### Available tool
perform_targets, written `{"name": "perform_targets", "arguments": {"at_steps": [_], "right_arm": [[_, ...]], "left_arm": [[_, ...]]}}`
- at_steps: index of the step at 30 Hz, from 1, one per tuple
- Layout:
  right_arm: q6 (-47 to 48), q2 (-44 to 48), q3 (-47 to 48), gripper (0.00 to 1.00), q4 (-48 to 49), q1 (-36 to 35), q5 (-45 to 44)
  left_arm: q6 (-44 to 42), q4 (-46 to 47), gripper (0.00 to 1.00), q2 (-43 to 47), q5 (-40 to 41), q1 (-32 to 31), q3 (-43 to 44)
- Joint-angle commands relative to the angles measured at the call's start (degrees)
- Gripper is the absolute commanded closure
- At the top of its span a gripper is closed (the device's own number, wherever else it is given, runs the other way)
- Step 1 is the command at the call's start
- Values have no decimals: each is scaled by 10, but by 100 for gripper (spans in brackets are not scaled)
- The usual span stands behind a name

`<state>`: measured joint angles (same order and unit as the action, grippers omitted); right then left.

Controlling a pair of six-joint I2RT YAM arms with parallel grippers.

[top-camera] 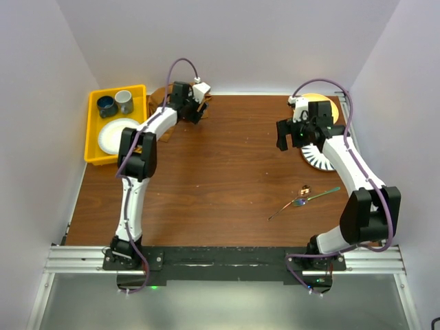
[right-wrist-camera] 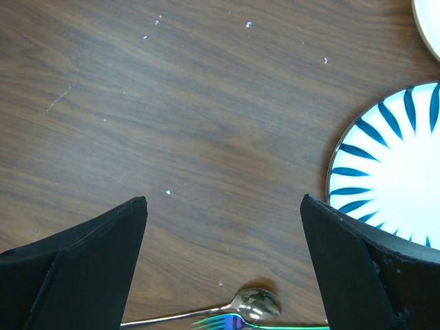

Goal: Fold the napkin into a case and place the utensils inside
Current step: Move the crumpled napkin to the corner of the board.

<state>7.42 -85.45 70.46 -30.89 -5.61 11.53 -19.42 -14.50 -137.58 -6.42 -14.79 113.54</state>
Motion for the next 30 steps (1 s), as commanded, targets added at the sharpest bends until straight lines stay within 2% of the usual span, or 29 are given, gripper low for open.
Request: {"name": "perform_targets", "arguments": {"at_steps": [1, 6, 9, 13, 19, 21, 22, 27, 30], "right_arm": [[16, -6, 16, 2, -6, -2, 2], [19, -8, 20, 2, -7, -1, 10], [22, -9, 24, 2, -10, -1, 12], [26, -16, 40, 2, -21, -2, 16], [35, -13, 50, 2, -32, -2, 19], [34, -12, 51, 2, -31, -2, 20], [34, -12, 52, 2, -32, -1, 21], [36, -15, 57, 2, -41, -1, 20], [36, -13, 59, 2, -43, -1, 22]], "left_arm": [[17, 19, 26, -23, -18, -8, 48], [17, -7, 32, -56, -27, -9, 87], [16, -42, 43, -78, -37, -9, 120], [11, -61, 56, -85, -54, -11, 119], [-9, -106, 57, -98, -63, -19, 130], [-12, -133, 61, -108, -73, -20, 147], [-12, -141, 67, -110, -79, -20, 150], [-11, -194, 81, -108, -125, -24, 144], [-12, -207, 100, -112, -116, -25, 145]]}}
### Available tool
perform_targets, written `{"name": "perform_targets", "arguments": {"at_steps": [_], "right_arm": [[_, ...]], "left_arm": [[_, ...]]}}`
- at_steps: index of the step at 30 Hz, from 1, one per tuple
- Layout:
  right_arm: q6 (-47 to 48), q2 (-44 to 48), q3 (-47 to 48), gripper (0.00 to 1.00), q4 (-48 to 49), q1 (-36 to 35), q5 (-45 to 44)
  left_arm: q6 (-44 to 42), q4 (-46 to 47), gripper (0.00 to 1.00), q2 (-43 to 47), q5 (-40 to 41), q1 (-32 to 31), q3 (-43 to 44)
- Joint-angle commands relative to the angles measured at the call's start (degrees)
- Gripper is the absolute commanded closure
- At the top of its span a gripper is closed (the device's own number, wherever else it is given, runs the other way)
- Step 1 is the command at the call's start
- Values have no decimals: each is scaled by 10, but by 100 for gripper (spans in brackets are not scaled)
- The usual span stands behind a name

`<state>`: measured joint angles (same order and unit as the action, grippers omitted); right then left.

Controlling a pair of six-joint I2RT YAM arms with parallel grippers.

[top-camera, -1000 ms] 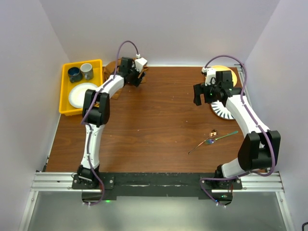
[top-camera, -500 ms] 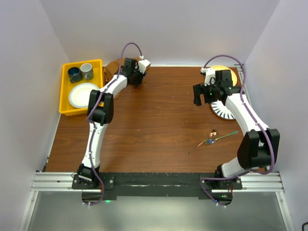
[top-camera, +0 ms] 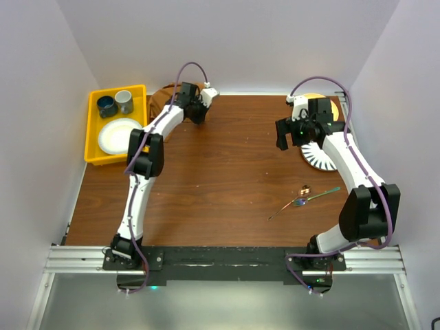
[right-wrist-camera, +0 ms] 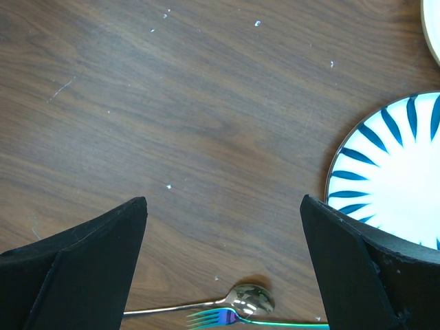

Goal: Fold the napkin into a case and place the utensils inside
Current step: Move the crumpled napkin to the corner of the board.

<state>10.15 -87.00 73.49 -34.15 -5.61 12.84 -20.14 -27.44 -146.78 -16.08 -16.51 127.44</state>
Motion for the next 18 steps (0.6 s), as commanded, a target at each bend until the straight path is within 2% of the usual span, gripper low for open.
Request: {"name": "perform_targets", "arguments": {"at_steps": [1, 4, 7, 8, 11, 14, 18], "right_arm": [[7, 2, 30, 2, -9, -1, 9], [7, 3, 31, 2, -12, -1, 14], [7, 3, 30, 2, -11, -2, 26], [7, 3, 31, 2, -12, -1, 31], [6, 2, 29, 2, -10, -2, 48], [2, -5, 33, 2, -13, -2, 55], [0, -13, 37, 2, -12, -1, 55]], "left_arm": [[-4, -83, 100, -22, -19, -8, 8], [-4, -101, 100, -18, -56, -9, -5], [-24, -98, 100, 24, -83, -32, -76], [-43, -83, 100, 58, -81, -42, -134], [-48, -52, 100, 118, -79, -93, -235], [-42, -55, 100, 143, -105, -149, -285], [-7, -29, 100, 190, -163, -178, -339]]}}
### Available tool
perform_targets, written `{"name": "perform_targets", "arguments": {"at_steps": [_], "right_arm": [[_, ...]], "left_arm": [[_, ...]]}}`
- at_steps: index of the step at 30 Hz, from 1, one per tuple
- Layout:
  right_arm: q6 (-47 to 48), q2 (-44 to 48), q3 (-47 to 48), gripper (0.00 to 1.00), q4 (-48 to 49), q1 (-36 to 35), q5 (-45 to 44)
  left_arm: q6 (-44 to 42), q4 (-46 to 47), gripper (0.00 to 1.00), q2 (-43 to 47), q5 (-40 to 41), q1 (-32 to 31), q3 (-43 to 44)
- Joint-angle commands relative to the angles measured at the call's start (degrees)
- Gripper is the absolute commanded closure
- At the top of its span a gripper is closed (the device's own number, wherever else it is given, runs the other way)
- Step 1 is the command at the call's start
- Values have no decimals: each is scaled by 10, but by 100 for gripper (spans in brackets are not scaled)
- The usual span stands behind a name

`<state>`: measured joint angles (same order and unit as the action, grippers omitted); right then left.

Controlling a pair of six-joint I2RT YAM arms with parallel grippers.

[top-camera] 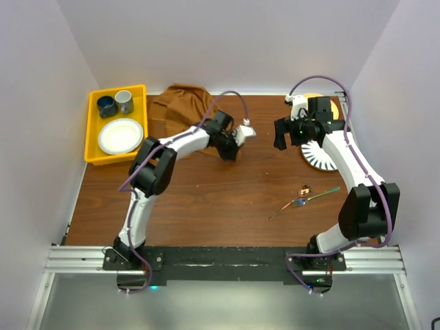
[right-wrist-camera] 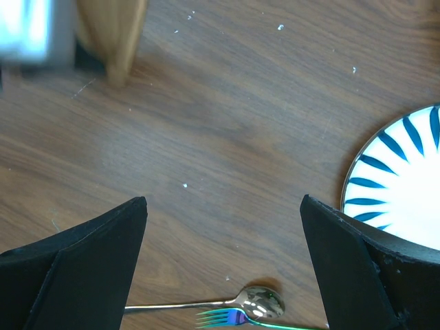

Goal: Fold the napkin into a case and place the utensils inside
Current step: Move the crumpled napkin to the corner of the board, then pick up the crumpled napkin from the center of the board.

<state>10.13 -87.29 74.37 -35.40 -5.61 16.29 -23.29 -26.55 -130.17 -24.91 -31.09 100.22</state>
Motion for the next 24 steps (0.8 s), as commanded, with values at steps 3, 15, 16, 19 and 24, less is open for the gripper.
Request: {"name": "perform_targets", "arguments": {"at_steps": [3, 15, 16, 19, 24], "right_arm": [[-4, -17, 26, 2, 10, -1, 30], [42, -61, -6, 10, 54, -128, 40], [46, -63, -8, 11, 59, -156, 31], [66, -81, 4, 23, 76, -214, 15], [114, -136, 32, 39, 95, -313, -43]], "left_arm": [[37, -37, 100, 81, -136, -28, -86], [36, -15, 62, 361, -232, 205, -281], [19, -32, 60, 371, -229, 232, -292], [14, -45, 59, 382, -229, 283, -320], [39, -37, 57, 391, -230, 339, -346]]}}
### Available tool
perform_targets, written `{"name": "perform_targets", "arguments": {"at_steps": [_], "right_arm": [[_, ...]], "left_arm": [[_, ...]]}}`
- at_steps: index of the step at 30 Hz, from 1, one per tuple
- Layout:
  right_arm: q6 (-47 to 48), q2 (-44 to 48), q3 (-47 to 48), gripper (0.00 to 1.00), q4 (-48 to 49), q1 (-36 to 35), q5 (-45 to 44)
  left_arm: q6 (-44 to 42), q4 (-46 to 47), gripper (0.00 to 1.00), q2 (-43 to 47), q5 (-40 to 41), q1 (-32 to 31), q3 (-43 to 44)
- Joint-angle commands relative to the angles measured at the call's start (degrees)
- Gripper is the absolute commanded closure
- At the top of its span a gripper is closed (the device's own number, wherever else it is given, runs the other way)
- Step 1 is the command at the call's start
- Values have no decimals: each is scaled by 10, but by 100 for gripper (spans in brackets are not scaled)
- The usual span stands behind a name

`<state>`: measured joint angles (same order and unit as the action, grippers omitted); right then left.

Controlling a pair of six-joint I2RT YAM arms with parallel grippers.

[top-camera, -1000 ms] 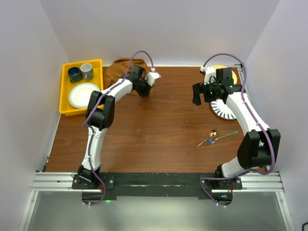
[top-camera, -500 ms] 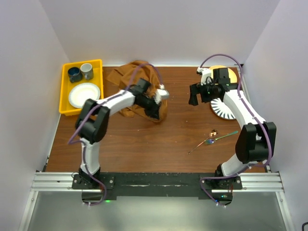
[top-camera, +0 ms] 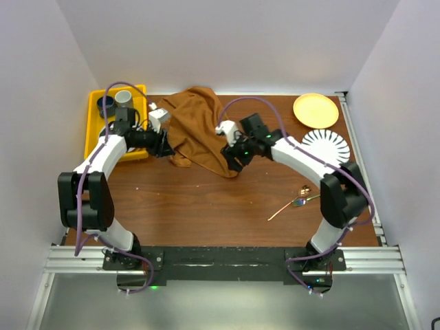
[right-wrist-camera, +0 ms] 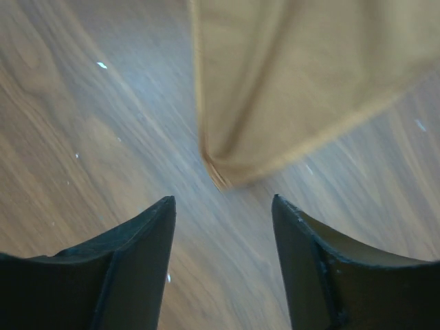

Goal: Fold the napkin into a case and place the utensils inside
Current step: Pick up the crumpled napkin from the center of the board.

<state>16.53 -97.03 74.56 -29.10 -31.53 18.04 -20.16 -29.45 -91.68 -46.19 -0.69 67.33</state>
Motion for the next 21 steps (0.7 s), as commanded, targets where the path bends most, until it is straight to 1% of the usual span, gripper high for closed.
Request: {"name": "perform_targets", "arguments": {"at_steps": [1, 4, 5, 7, 9, 10, 11, 15, 19, 21], "right_arm": [[57, -63, 42, 39, 31, -63, -70], [82, -95, 67, 38, 15, -89, -100], [93, -109, 72, 37, 6, -92, -107], [104, -117, 78, 32, -2, -96, -114], [119, -125, 81, 29, -14, -98, -120], [124, -127, 80, 25, -18, -98, -122], [131, -127, 78, 24, -22, -98, -128], [148, -129, 47, 25, -10, -98, -156], [155, -126, 16, 28, 17, -99, -183], [161, -127, 8, 31, 31, -100, -199]], "left_arm": [[12, -8, 56, 7, -15, 44, -20], [14, -18, 53, 7, -1, 50, -22], [14, -18, 50, 8, -1, 51, -24], [15, -19, 47, 11, 5, 51, -33], [24, -14, 43, 12, 14, 52, -45], [45, 2, 42, 12, 21, 51, -61], [58, 11, 41, 14, 36, 51, -69], [122, 67, 41, 15, 74, 50, -101], [145, 102, 41, 8, 128, 30, -110], [156, 113, 40, 4, 139, 24, -112]]}}
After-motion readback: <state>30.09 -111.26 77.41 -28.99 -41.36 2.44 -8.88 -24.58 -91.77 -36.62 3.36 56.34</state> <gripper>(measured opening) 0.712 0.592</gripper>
